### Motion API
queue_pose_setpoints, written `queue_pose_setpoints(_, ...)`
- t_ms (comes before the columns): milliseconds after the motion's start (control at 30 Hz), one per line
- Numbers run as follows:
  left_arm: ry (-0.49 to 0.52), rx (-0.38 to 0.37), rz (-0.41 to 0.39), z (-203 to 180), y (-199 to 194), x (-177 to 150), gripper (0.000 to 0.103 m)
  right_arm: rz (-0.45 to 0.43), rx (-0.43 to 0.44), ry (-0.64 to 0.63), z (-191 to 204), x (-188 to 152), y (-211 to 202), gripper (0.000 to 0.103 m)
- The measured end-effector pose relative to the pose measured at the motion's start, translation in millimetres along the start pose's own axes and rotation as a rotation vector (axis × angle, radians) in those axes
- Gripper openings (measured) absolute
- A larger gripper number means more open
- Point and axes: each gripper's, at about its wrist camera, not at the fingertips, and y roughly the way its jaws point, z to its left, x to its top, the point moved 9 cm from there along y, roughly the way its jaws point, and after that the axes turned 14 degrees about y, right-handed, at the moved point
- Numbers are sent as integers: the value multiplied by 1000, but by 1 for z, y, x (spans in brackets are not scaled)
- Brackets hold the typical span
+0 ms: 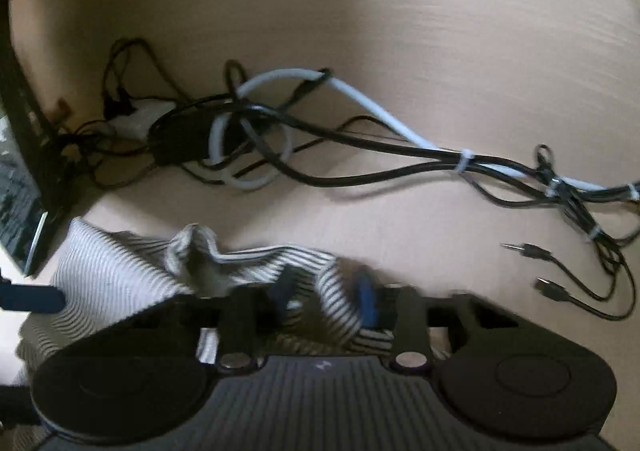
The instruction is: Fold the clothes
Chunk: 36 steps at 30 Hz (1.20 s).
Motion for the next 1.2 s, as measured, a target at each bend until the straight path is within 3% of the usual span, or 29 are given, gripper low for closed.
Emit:
queue_pose_setpoints(33, -9, 1, 0, 1, -4, 0, 103, -3, -3, -16, 4, 0, -2, 9)
queue_pose_setpoints(67, -22, 1, -3, 4, -9, 1, 103, -6, -8, -33, 7, -1, -4, 6)
queue_pose_setpoints(200, -106, -31, -44, 22, -42, 0, 103, -61, 27, -25, 23, 2, -44, 6)
queue_pose_setpoints(500, -184, -68, -103, 70, -110, -6, 103, -82, 61, -9, 58, -68, -154, 5)
queue_pose_setpoints(633, -170, -119, -109, 69, -118, -1, 103, -90, 76, -2, 74, -99, -203, 5)
queue_pose_setpoints(833, -120, -232, -99, 48, -128, 3, 103, -21, -1, 51, 79, -169, -210, 5)
queue_pose_setpoints(1000, -59, -323, -24, 29, -122, -12, 103, 13, -54, 109, 80, -211, -223, 6)
queue_pose_setpoints(1067, -25, -356, 34, 21, -120, -23, 103, -8, -57, 147, 79, -216, -239, 10)
queue_pose_setpoints(1133, 17, -382, 88, 13, -121, -36, 103, -70, -86, 226, 65, -207, -260, 40)
queue_pose_setpoints(1200, 29, -412, 126, 6, -123, -47, 103, -133, -121, 301, 46, -191, -276, 55)
